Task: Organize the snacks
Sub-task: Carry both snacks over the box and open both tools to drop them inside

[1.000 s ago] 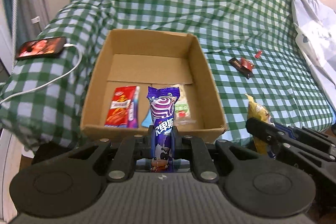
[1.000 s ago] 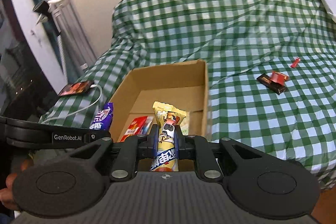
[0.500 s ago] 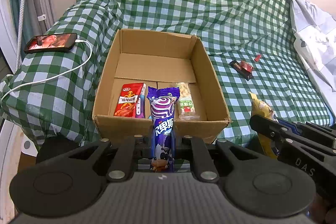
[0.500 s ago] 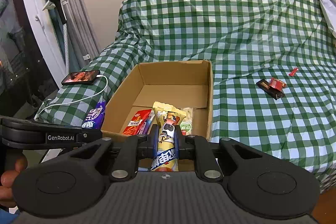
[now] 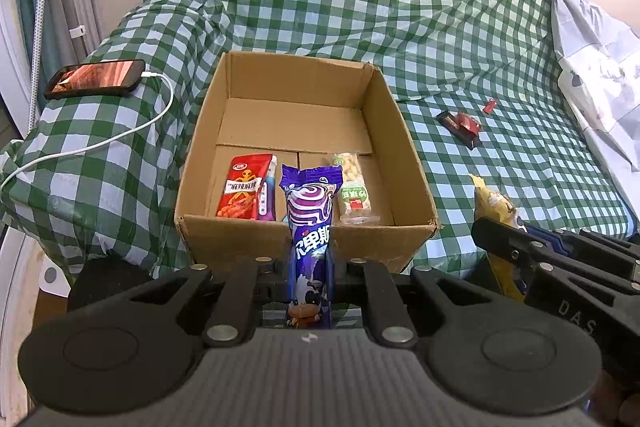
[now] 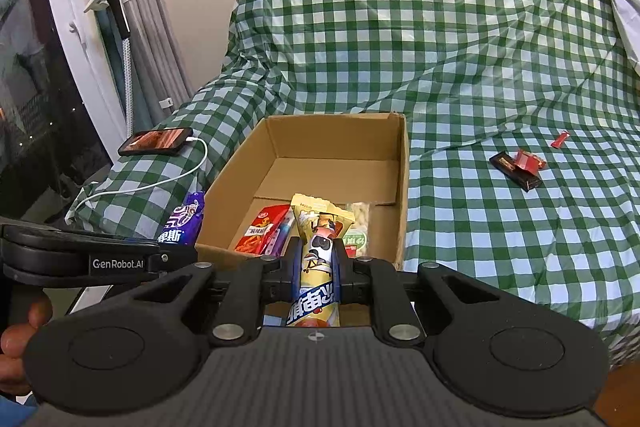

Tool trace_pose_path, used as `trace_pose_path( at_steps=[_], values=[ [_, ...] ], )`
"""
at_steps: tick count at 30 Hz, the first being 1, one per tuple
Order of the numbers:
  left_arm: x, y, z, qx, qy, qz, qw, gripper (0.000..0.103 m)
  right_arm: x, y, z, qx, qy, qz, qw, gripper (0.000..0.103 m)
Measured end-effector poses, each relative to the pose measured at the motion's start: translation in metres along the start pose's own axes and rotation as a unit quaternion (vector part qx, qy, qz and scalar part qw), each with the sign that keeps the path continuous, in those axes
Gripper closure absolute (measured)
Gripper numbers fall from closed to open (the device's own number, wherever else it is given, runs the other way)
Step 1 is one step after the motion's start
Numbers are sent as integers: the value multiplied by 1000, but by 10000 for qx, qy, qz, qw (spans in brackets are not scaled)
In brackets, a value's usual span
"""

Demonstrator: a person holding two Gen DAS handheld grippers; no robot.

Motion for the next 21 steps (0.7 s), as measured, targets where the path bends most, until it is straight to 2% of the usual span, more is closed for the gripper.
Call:
trace_pose_path(
  at_steps=[12,21],
  values=[
    [19,-7,-1,-49,-206,-88,9997,88,16,5,5,56,-234,-76,9997,88],
    [38,-13,-28,-131,-262,-109,9995,88,38,10,-5,18,-310,-29,9995,88]
  ],
)
Point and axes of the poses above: each gripper's, at about its wrist camera, not at the fingertips, and x roughly the way its jaws point, y to its right, z to its underside, the point moved 7 cm from there along x, roughly the way its jaws point, and after that the axes turned 12 degrees about -x, right-handed, at the moved point
